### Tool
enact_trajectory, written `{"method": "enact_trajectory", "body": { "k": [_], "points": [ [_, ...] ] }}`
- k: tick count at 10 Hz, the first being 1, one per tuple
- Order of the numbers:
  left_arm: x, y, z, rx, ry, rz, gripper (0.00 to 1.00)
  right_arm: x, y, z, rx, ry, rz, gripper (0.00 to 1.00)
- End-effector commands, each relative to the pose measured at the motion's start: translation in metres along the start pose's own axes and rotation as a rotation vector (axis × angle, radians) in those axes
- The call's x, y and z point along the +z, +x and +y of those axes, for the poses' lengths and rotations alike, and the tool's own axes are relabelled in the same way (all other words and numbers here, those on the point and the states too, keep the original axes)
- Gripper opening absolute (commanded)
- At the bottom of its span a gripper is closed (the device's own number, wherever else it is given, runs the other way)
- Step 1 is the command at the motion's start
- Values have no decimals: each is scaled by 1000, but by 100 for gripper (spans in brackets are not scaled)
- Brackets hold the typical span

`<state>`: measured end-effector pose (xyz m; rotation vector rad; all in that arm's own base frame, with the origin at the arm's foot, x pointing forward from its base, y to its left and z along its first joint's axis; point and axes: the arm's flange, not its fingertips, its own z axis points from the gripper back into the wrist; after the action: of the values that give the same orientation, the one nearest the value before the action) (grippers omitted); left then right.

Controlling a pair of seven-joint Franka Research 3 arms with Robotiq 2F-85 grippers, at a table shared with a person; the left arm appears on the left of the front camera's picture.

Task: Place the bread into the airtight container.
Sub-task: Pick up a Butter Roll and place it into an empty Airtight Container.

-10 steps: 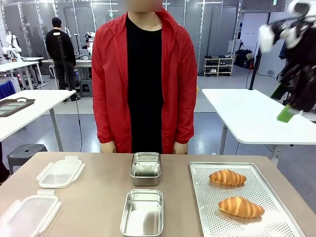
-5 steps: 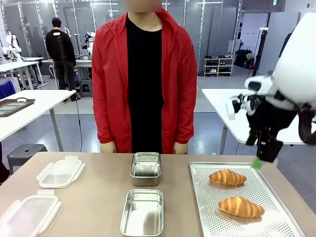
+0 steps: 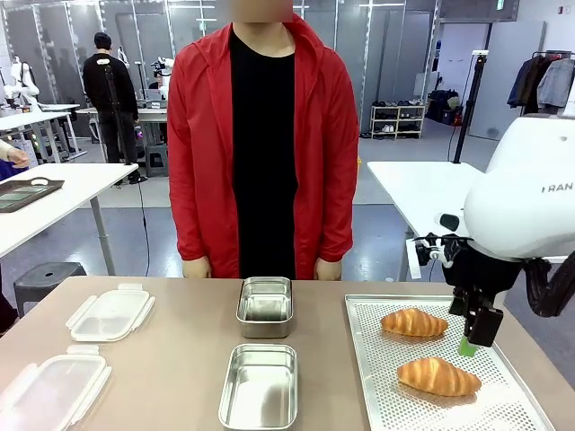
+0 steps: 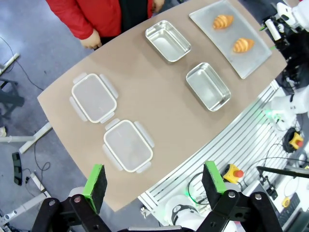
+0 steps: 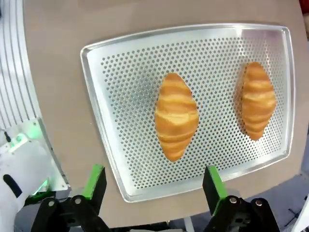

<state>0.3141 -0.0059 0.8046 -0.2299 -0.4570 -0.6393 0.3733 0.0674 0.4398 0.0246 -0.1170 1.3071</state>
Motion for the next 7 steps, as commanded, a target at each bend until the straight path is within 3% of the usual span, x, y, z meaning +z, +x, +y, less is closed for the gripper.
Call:
{"method": "enact_trajectory", "body": {
  "k": [1, 5, 7],
  "points": [
    [2, -1, -1, -9, -10, 4, 100, 7, 4, 3, 13, 2, -2, 100],
    [2, -1, -1, -9, -10, 4, 100, 3, 3, 1, 6, -3, 1, 100],
    [2, -1, -1, -9, -10, 4, 100, -28, 2, -21, 117, 25, 33, 100]
  ]
}}
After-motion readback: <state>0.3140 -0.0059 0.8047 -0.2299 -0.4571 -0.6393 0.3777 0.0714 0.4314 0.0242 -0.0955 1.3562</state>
